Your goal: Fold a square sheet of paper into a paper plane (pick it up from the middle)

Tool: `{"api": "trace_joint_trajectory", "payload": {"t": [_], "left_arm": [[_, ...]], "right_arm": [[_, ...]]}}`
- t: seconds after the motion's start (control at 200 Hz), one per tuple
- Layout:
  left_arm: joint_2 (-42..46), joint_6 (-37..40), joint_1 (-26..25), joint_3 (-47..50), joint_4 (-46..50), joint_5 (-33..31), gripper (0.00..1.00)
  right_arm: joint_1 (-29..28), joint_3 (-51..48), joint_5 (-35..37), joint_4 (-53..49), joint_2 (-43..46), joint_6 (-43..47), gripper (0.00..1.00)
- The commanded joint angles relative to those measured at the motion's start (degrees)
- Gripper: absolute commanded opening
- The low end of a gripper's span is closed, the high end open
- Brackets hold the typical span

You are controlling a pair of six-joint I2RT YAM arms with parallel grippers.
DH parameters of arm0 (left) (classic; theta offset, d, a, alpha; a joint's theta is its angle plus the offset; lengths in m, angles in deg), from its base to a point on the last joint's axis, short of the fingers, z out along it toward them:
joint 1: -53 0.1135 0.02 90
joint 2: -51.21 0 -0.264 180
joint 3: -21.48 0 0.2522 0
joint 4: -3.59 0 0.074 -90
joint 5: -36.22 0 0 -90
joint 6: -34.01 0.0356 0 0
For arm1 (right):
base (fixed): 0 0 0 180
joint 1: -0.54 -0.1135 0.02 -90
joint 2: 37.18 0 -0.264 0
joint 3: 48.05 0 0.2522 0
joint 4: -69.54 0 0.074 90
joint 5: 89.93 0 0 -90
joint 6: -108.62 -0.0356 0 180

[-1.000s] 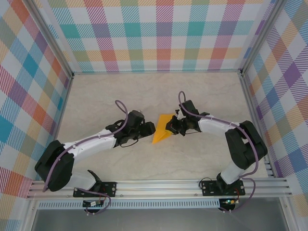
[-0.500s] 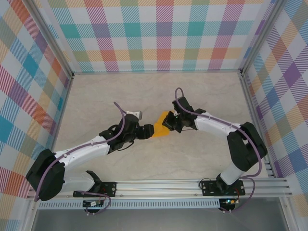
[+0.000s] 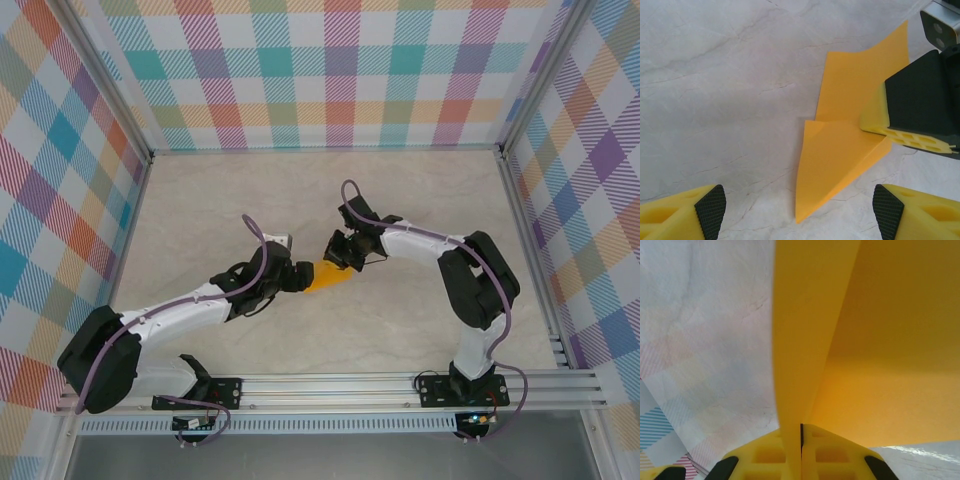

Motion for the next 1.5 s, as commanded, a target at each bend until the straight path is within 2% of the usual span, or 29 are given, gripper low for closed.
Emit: {"api": "trace_joint_trajectory", "payload": {"t": [0.0,0.285,0.465,0.635,0.895,1.07,1.295,1.495], "left_arm": [[0.64,-1.33,0.05,1.21,-0.26,-1.58,0.80],[3.03,-0.92,0.07,2.68,-1.13,-0.52,0.80],[2.79,0.12,0.08,3.12,-2.78,4.18,0.80],[2.63,0.55,0.02,3.48,-3.33,6.35,0.80],[1.99,2.80,-0.77,4.91,-7.89,10.15,0.79],[0.40,7.25,-2.67,4.93,-10.68,9.76,0.73],[-0.98,8.37,-3.42,4.29,-11.02,7.21,0.70],[-2.35,8.34,-3.42,3.35,-10.88,7.79,0.70]], "right_arm": [[-1.81,2.81,-1.56,-4.29,-0.58,3.51,0.06],[-3.81,2.73,1.30,-7.53,1.48,4.12,0.06],[-3.72,1.58,10.48,-10.50,3.07,1.90,0.05],[-3.13,-0.83,15.46,-11.54,5.28,-1.22,0.05],[-0.67,-6.19,11.49,-6.11,7.86,-6.06,0.05],[-0.04,-7.10,8.70,-4.11,7.70,-9.13,0.05],[-0.37,-4.93,9.54,-6.35,8.85,-8.31,0.05],[-1.85,-3.44,14.76,-9.99,13.37,-6.89,0.05]]}}
